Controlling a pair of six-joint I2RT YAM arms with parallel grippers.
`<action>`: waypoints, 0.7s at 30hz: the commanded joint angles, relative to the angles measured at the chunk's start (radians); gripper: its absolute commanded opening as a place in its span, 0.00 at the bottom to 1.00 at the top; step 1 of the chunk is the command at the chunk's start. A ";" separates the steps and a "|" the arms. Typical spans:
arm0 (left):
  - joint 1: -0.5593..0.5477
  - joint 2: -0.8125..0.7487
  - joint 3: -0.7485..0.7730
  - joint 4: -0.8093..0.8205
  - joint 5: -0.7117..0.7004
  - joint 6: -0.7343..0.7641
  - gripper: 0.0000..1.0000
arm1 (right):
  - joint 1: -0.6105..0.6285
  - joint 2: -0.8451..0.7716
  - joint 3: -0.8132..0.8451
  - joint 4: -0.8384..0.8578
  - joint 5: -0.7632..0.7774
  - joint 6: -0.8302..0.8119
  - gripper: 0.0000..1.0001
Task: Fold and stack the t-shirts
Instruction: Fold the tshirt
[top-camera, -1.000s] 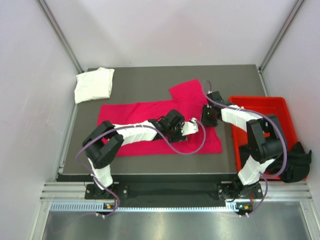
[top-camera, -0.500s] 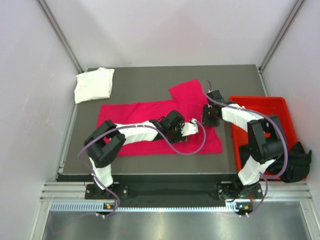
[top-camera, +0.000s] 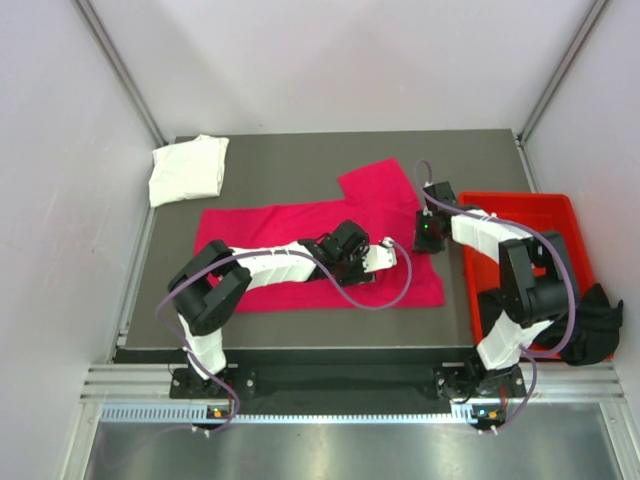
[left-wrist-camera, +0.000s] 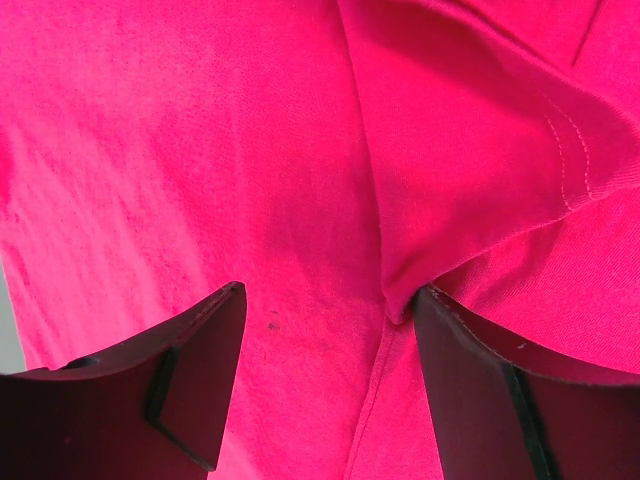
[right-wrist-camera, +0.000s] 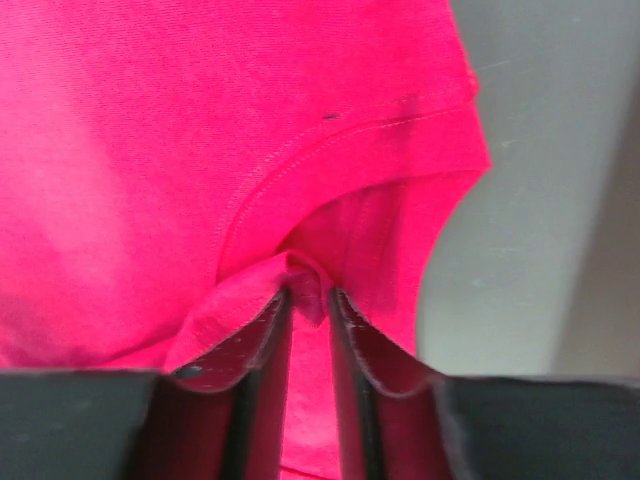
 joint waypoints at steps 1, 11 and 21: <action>0.000 -0.006 0.013 0.031 -0.001 0.006 0.72 | 0.000 -0.013 -0.013 0.035 -0.029 -0.001 0.21; 0.000 -0.007 0.012 0.030 -0.004 0.007 0.72 | 0.000 -0.072 0.017 -0.063 0.059 -0.012 0.06; 0.000 -0.009 0.004 0.033 -0.009 0.015 0.72 | -0.001 -0.092 0.060 -0.214 0.099 -0.064 0.00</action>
